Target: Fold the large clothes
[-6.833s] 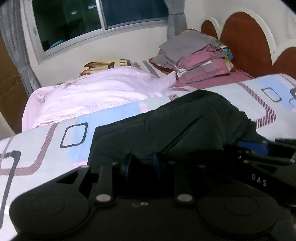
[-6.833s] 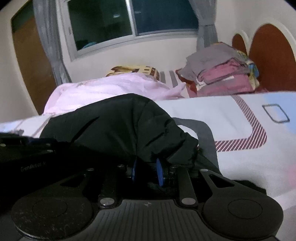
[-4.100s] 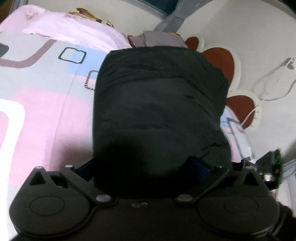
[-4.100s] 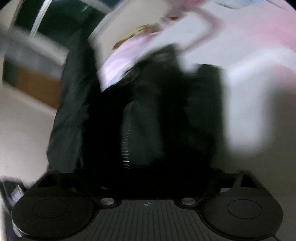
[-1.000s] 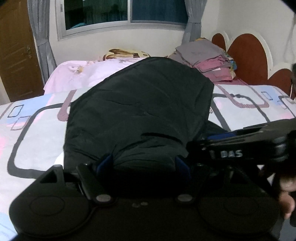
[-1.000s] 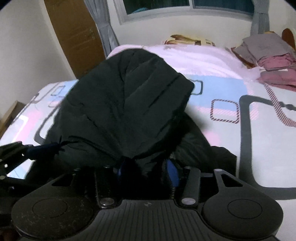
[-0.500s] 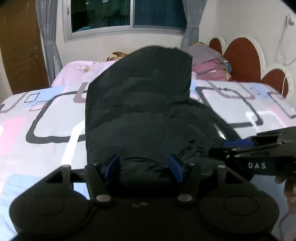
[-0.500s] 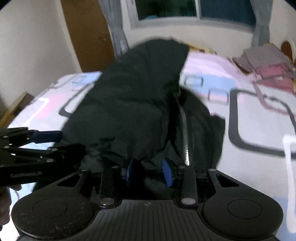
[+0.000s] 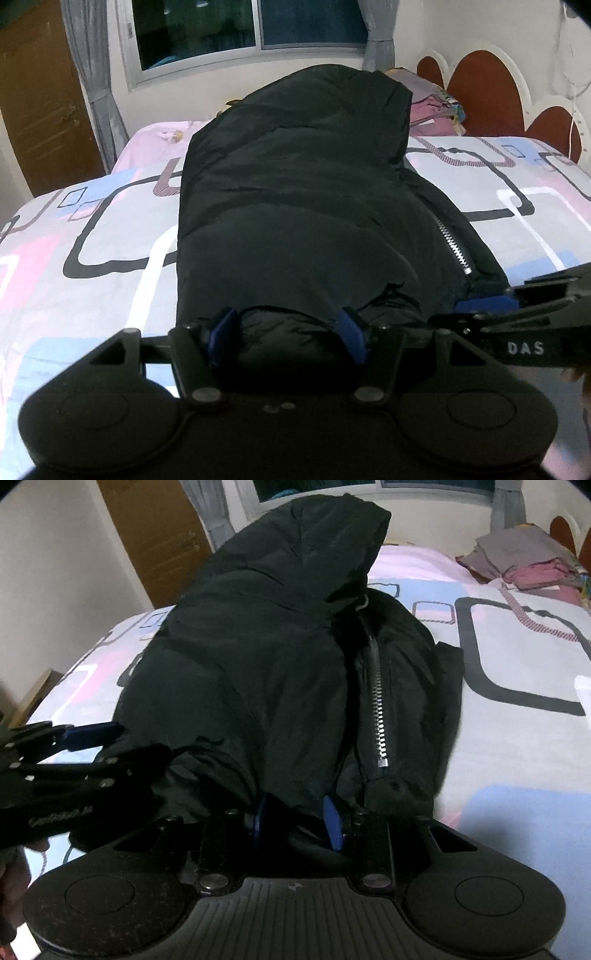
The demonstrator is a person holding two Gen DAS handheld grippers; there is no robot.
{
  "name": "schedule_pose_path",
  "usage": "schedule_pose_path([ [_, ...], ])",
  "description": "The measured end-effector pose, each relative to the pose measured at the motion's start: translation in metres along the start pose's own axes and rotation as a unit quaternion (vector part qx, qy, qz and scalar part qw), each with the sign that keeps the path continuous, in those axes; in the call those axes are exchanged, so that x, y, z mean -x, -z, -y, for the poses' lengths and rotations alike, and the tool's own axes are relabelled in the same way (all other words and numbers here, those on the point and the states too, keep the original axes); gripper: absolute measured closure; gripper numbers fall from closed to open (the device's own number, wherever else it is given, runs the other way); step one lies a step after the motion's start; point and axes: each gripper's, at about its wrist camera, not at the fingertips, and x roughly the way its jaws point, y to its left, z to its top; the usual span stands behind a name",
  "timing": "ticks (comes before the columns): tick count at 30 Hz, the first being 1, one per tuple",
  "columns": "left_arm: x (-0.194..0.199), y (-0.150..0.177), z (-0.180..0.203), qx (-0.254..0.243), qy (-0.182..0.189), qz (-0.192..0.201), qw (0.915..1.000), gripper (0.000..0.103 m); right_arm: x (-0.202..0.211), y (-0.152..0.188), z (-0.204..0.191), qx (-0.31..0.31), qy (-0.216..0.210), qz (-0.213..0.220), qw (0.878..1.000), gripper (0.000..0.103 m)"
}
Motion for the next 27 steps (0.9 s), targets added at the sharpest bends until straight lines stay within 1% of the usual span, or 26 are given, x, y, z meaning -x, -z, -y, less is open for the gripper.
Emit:
schedule_pose_path([
  [2, 0.0, 0.002, 0.002, 0.001, -0.005, -0.002, 1.0, 0.042, 0.001, 0.006, -0.001, 0.0, 0.0, 0.001, 1.0, 0.069],
  [5, 0.006, 0.0, 0.007, -0.003, -0.019, -0.004, 0.9998, 0.043, 0.014, 0.002, -0.009, 0.004, 0.002, 0.0, 1.0, 0.068],
  [7, 0.018, -0.002, 0.012, -0.004, -0.028, 0.002, 0.9996, 0.043, 0.038, 0.002, -0.012, 0.0, -0.001, 0.024, 1.0, 0.068],
  [10, 0.043, 0.0, 0.016, -0.002, -0.034, 0.016, 0.9993, 0.043, 0.074, 0.007, -0.017, 0.007, 0.014, 0.053, 0.998, 0.068],
  [11, 0.052, 0.001, 0.018, 0.001, -0.035, 0.021, 0.9992, 0.039, 0.086, 0.01, -0.019, 0.009, 0.019, 0.062, 0.998, 0.068],
  [12, 0.062, 0.004, 0.02, 0.003, -0.034, 0.028, 0.999, 0.022, 0.094, 0.013, -0.021, 0.011, 0.023, 0.069, 0.997, 0.066],
  [13, 0.071, 0.006, 0.023, 0.005, -0.036, 0.036, 0.9987, 0.01, 0.106, 0.017, -0.023, 0.011, 0.031, 0.079, 0.996, 0.039],
  [14, 0.082, 0.009, 0.026, 0.008, -0.042, 0.048, 0.9979, 0.001, 0.115, 0.021, -0.025, 0.013, 0.04, 0.093, 0.995, 0.0],
  [15, 0.091, 0.013, 0.03, 0.007, -0.051, 0.057, 0.997, 0.0, 0.127, 0.027, -0.028, 0.021, 0.047, 0.114, 0.992, 0.0],
  [16, 0.099, 0.016, 0.033, 0.006, -0.058, 0.057, 0.9966, 0.0, 0.136, 0.034, -0.031, 0.027, 0.052, 0.12, 0.991, 0.0],
  [18, 0.113, 0.024, 0.036, 0.014, -0.058, 0.052, 0.9968, 0.0, 0.148, 0.045, -0.035, 0.027, 0.065, 0.115, 0.991, 0.0],
  [20, 0.128, 0.035, 0.037, 0.024, -0.052, 0.047, 0.9973, 0.0, 0.161, 0.057, -0.041, 0.029, 0.072, 0.122, 0.989, 0.0],
  [21, 0.137, 0.042, 0.037, 0.031, -0.053, 0.048, 0.9969, 0.0, 0.169, 0.064, -0.043, 0.028, 0.069, 0.126, 0.989, 0.0],
  [24, 0.164, 0.059, 0.042, 0.032, -0.051, 0.051, 0.9969, 0.0, 0.19, 0.084, -0.052, 0.012, 0.087, 0.126, 0.988, 0.0],
  [27, 0.19, 0.072, 0.045, 0.037, -0.043, 0.063, 0.9964, 0.0, 0.21, 0.103, -0.059, 0.012, 0.094, 0.127, 0.987, 0.0],
])
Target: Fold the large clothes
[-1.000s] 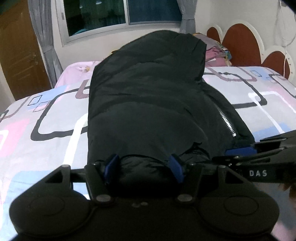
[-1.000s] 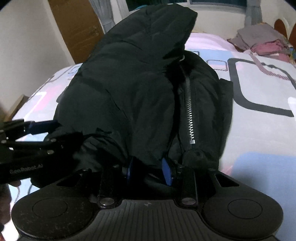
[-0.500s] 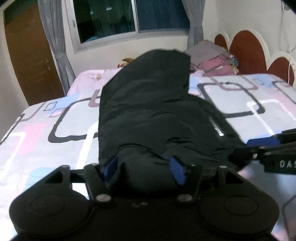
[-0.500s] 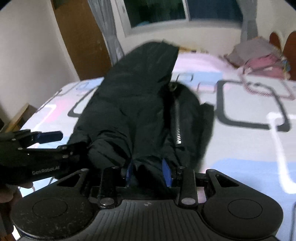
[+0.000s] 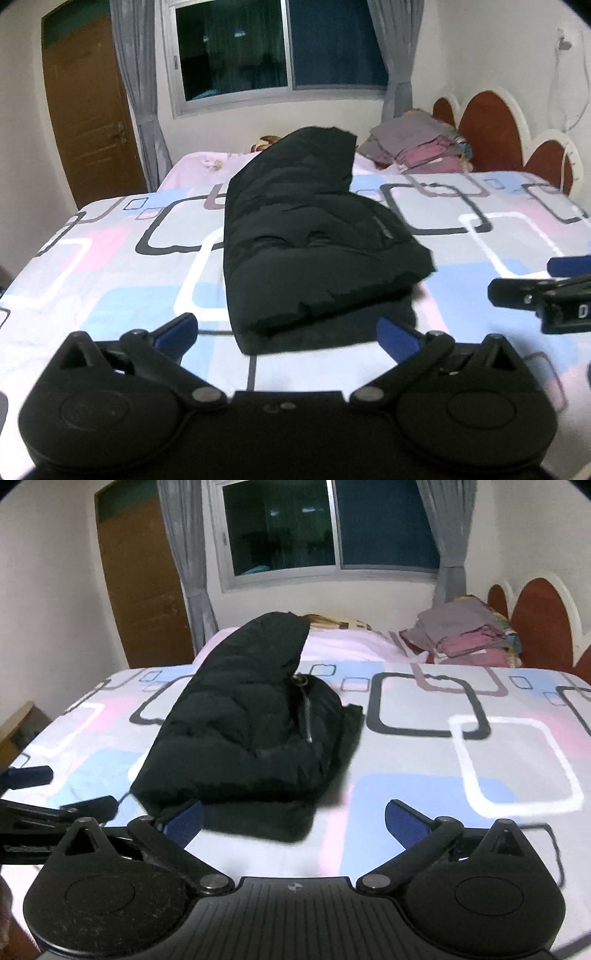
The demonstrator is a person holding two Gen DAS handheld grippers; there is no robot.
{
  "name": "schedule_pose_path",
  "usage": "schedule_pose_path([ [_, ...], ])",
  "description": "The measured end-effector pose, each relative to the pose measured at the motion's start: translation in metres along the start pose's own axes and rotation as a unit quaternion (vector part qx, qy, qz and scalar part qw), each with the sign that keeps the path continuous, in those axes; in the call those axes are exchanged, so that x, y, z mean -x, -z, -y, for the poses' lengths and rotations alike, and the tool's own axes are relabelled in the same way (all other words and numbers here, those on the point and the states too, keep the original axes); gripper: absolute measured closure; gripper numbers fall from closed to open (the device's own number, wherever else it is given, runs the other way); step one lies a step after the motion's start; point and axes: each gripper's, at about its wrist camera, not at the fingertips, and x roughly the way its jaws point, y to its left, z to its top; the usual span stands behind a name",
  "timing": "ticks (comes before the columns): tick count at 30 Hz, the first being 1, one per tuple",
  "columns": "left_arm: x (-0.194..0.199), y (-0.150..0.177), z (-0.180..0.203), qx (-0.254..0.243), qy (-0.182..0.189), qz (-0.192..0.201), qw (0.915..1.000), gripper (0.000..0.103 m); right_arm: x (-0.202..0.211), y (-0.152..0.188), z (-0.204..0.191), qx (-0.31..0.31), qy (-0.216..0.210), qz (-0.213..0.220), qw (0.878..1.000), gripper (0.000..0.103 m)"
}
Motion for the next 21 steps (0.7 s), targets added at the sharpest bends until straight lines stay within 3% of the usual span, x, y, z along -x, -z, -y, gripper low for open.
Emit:
schedule_pose_path([
  [9, 0.059, 0.021, 0.0, 0.02, 0.015, 0.028, 0.9993, 0.0, 0.066, 0.035, -0.013, 0.021, 0.032, 0.01, 0.999, 0.0],
  [21, 0.086, 0.034, 0.01, 0.009, 0.033, 0.046, 0.9984, 0.0, 0.098, 0.044, -0.017, 0.007, 0.035, 0.025, 0.999, 0.0],
])
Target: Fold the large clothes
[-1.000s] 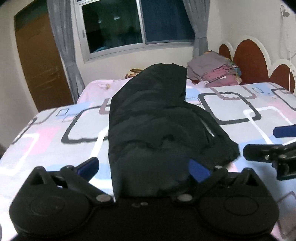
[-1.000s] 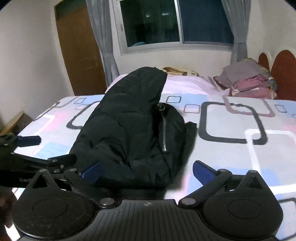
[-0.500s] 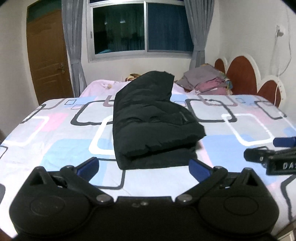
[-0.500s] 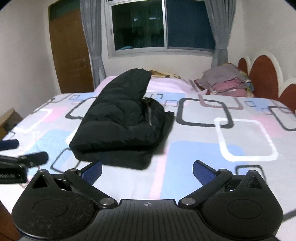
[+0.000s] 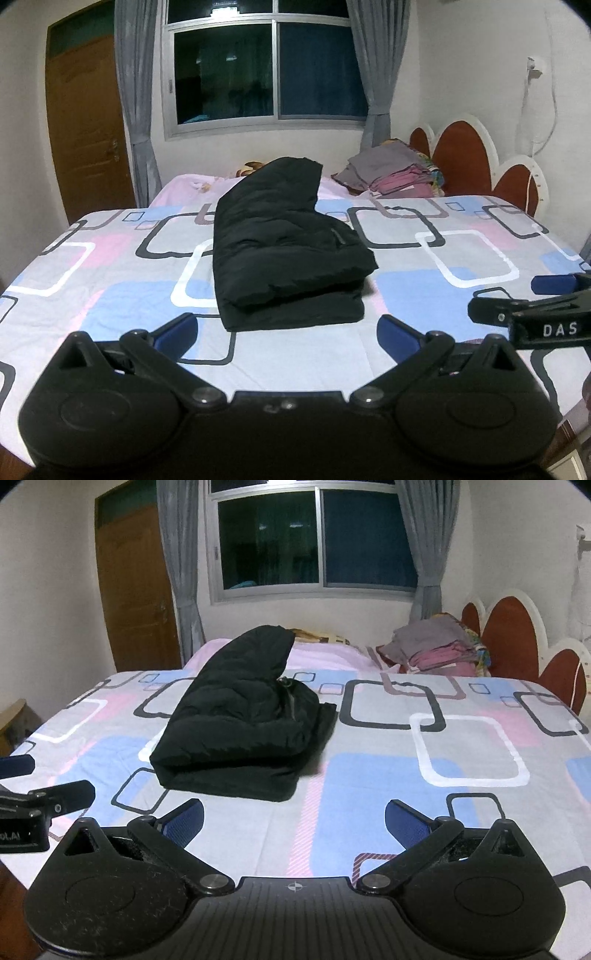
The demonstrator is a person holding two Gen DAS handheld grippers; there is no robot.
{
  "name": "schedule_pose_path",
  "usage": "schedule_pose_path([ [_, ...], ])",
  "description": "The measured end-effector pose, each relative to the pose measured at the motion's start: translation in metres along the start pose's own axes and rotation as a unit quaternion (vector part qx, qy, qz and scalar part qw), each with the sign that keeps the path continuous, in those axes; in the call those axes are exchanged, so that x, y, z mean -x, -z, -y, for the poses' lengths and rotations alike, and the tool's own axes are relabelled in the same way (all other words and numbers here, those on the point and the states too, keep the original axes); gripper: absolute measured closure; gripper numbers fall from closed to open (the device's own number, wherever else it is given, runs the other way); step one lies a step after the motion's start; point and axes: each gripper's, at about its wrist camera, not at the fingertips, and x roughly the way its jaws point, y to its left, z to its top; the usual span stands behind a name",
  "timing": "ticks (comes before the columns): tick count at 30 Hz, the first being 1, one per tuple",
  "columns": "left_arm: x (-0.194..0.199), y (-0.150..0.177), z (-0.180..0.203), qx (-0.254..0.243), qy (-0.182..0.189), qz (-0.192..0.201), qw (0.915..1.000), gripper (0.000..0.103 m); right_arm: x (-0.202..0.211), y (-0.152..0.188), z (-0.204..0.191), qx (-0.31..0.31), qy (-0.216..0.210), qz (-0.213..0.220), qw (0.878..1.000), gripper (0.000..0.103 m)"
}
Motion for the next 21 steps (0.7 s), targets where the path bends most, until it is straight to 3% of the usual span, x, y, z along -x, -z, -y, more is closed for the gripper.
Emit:
schedule_pose_path([
  [21, 0.0097, 0.0043, -0.0044, -0.002, 0.007, 0.012, 0.9999, 0.0, 0.01, -0.0022, -0.0036, 0.002, -0.003, 0.003, 1.0, 0.0],
])
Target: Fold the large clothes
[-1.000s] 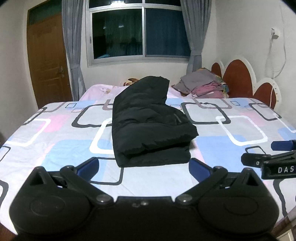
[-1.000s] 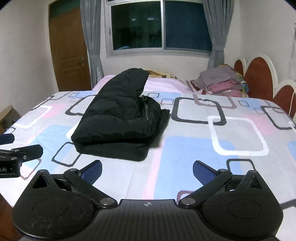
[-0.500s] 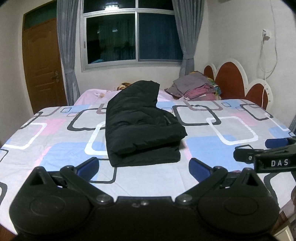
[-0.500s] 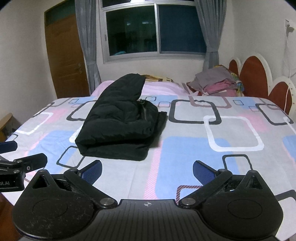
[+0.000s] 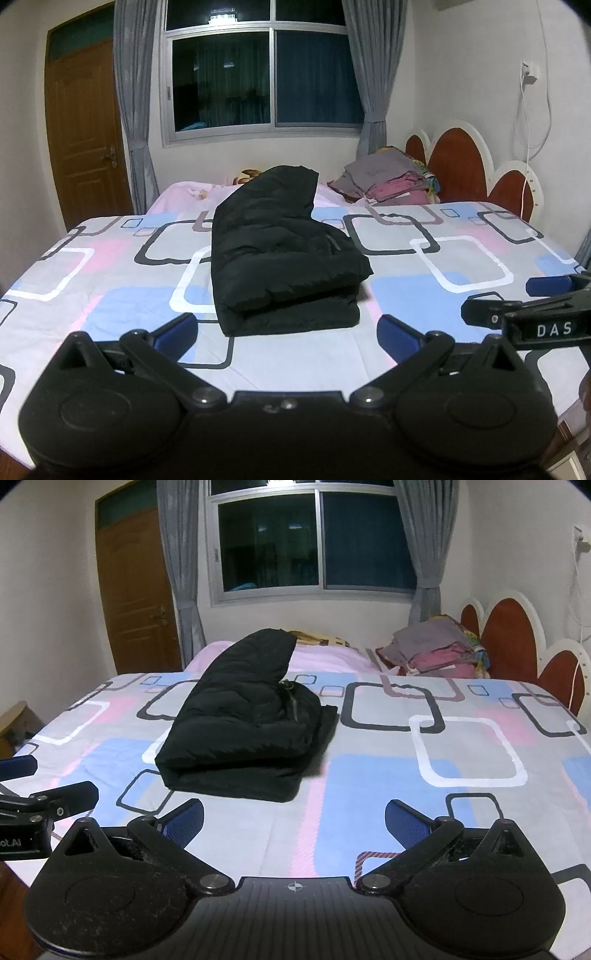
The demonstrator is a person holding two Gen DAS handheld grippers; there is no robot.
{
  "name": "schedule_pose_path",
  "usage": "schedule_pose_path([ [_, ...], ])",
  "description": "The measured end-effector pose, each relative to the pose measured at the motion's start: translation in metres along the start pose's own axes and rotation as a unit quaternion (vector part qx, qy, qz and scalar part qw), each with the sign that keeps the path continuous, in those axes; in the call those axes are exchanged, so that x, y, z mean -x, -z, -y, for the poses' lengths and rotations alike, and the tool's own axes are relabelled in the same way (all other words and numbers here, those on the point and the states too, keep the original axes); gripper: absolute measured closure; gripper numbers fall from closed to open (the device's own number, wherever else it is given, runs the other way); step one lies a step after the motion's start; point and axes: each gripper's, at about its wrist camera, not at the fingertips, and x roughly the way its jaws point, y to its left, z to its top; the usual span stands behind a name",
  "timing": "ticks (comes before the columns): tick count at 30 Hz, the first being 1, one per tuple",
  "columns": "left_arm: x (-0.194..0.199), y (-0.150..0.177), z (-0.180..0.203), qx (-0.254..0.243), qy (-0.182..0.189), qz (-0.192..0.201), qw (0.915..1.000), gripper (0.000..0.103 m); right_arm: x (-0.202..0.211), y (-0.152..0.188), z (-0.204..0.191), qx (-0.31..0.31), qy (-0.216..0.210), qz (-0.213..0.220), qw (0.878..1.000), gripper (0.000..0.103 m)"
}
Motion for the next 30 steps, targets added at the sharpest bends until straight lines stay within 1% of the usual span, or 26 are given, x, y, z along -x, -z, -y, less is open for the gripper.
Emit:
schedule_pose_path([
  [14, 0.001, -0.001, 0.0, -0.006, 0.003, 0.001, 1.0, 0.0, 0.001, 0.0, -0.001, 0.001, 0.001, 0.0, 1.0, 0.0],
  [30, 0.0, -0.002, -0.01, -0.006, 0.004, 0.007, 0.9999, 0.0, 0.004, -0.002, -0.001, 0.008, 0.0, 0.002, 1.0, 0.0],
])
